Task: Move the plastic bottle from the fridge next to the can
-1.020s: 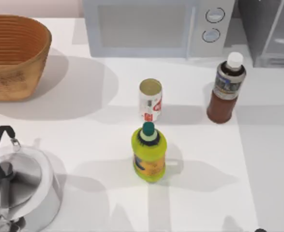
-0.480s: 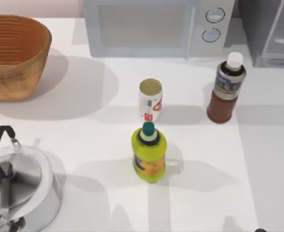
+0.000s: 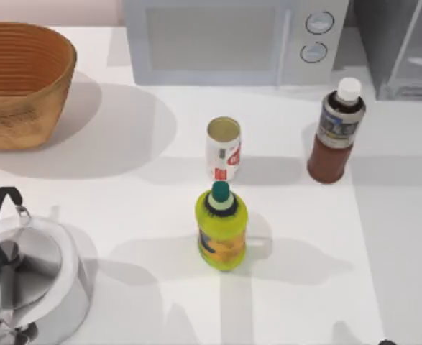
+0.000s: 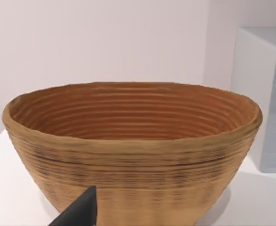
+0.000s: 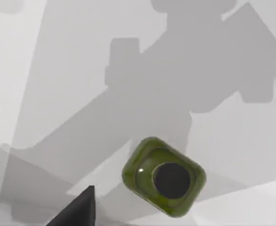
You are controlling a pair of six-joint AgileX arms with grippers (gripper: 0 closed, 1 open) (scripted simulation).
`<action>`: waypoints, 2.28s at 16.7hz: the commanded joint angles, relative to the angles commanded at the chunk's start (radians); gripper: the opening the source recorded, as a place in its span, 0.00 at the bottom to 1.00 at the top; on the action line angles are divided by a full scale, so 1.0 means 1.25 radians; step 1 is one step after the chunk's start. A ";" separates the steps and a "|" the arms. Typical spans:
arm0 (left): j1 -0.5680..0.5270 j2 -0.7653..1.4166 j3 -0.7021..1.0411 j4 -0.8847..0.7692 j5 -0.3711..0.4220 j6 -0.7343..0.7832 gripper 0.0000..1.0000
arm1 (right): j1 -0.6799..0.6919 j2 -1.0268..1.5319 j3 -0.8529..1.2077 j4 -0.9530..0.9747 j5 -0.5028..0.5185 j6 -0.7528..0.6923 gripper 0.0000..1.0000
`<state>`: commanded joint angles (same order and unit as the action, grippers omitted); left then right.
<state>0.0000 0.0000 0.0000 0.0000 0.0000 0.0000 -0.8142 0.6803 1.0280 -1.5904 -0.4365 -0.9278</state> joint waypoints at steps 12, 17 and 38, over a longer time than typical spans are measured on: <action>0.000 0.000 0.000 0.000 0.000 0.000 1.00 | -0.752 0.866 0.235 0.065 -0.380 -0.856 1.00; 0.000 0.000 0.000 0.000 0.000 0.000 1.00 | -0.797 0.914 0.248 0.078 -0.407 -0.902 1.00; 0.000 0.000 0.000 0.000 0.000 0.000 1.00 | -0.195 0.926 0.222 0.902 -0.283 0.097 1.00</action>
<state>0.0000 0.0000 0.0000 0.0000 0.0000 0.0000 -1.0579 1.8381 1.3061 -0.4630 -0.7906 -0.8067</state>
